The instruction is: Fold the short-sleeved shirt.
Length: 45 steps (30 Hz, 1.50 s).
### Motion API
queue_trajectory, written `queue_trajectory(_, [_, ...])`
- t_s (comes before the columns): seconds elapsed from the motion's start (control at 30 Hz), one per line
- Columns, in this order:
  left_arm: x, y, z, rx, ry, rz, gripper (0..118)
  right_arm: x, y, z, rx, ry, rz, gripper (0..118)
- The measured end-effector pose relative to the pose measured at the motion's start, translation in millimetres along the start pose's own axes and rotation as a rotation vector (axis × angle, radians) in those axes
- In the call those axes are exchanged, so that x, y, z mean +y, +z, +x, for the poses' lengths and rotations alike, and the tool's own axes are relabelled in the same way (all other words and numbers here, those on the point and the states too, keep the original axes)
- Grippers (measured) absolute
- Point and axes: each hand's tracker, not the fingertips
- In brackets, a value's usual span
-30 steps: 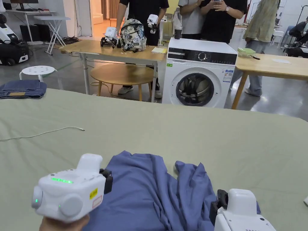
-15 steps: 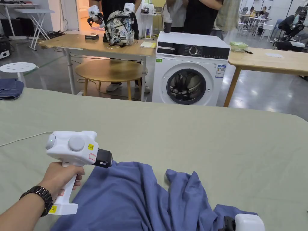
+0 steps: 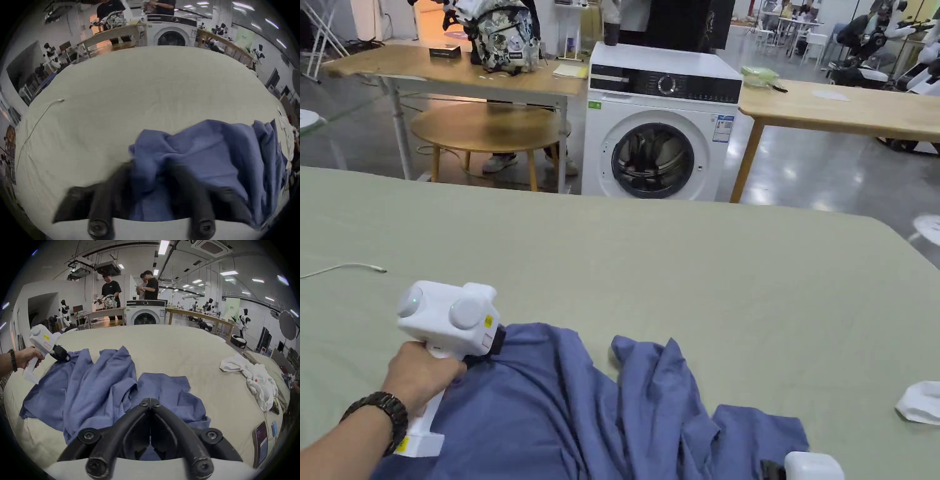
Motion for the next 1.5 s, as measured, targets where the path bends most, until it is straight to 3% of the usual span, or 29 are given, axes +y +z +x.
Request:
queue_trajectory(0.13, [-12.6,18.9,0.8,-0.013,-0.041,0.020,0,5.5,6.4,13.0,-0.012,-0.036,-0.019,0])
queue_trajectory(0.4, [-68.3,120.5,-7.8,-0.044,0.012,0.257,0,32.3,11.7,56.9,-0.024,-0.075,-0.142,1])
queue_trajectory(0.43, [-77.3,130.3,-8.5,-0.039,0.021,0.270,0,34.0,11.2,61.4,-0.021,-0.082,-0.149,9])
queue_trajectory(0.5, [-93.8,148.8,-9.8,-0.031,0.021,0.288,0,34.8,7.7,67.2,-0.029,-0.062,-0.202,50])
queue_trajectory(0.53, [-102.5,156.7,-11.0,-0.031,0.031,0.298,0,33.7,2.4,71.5,-0.029,-0.064,-0.222,67])
queue_trajectory(0.57, [-110.1,163.0,-12.6,-0.033,0.035,0.308,0,31.2,-0.8,73.4,-0.031,-0.056,-0.243,76])
queue_trajectory(0.77, [-143.7,185.7,-17.5,-0.011,0.051,0.333,0,0.7,-31.1,77.0,-0.009,-0.037,-0.396,76])
queue_trajectory(0.8, [-148.0,187.5,-18.6,-0.012,0.054,0.333,0,-5.5,-37.5,76.4,-0.006,-0.027,-0.420,69])
queue_trajectory(0.83, [-152.1,189.1,-18.8,-0.007,0.057,0.334,0,-11.1,-43.3,75.7,0.007,-0.030,-0.433,49])
queue_trajectory(0.87, [-156.0,190.7,-19.4,-0.006,0.063,0.326,0,-15.0,-45.6,74.7,0.006,-0.041,-0.420,38])
queue_trajectory(0.9, [-159.5,192.3,-20.7,-0.005,0.068,0.324,0,-17.1,-44.0,72.7,-0.018,-0.040,-0.387,33])
queue_trajectory(0.97, [-165.5,196.1,-23.2,-0.002,0.077,0.326,0,-13.9,-37.4,70.1,0.003,-0.067,-0.368,2])
queue_trajectory(1.0, [-167.1,197.9,-23.9,-0.001,0.078,0.326,0,-11.2,-36.0,70.1,0.052,-0.097,-0.349,2])
queue_trajectory(1.13, [-171.6,212.2,-29.2,0.002,0.099,0.336,0,-1.4,-20.0,71.4,0.003,-0.019,-0.249,2])
queue_trajectory(1.33, [-164.9,247.3,-45.2,0.034,0.114,0.402,0,50.0,21.5,60.8,0.023,0.014,-0.064,2])
queue_trajectory(1.5, [-151.8,289.4,-70.8,0.089,0.129,0.471,0,104.0,56.2,50.4,-0.023,0.067,0.077,2])
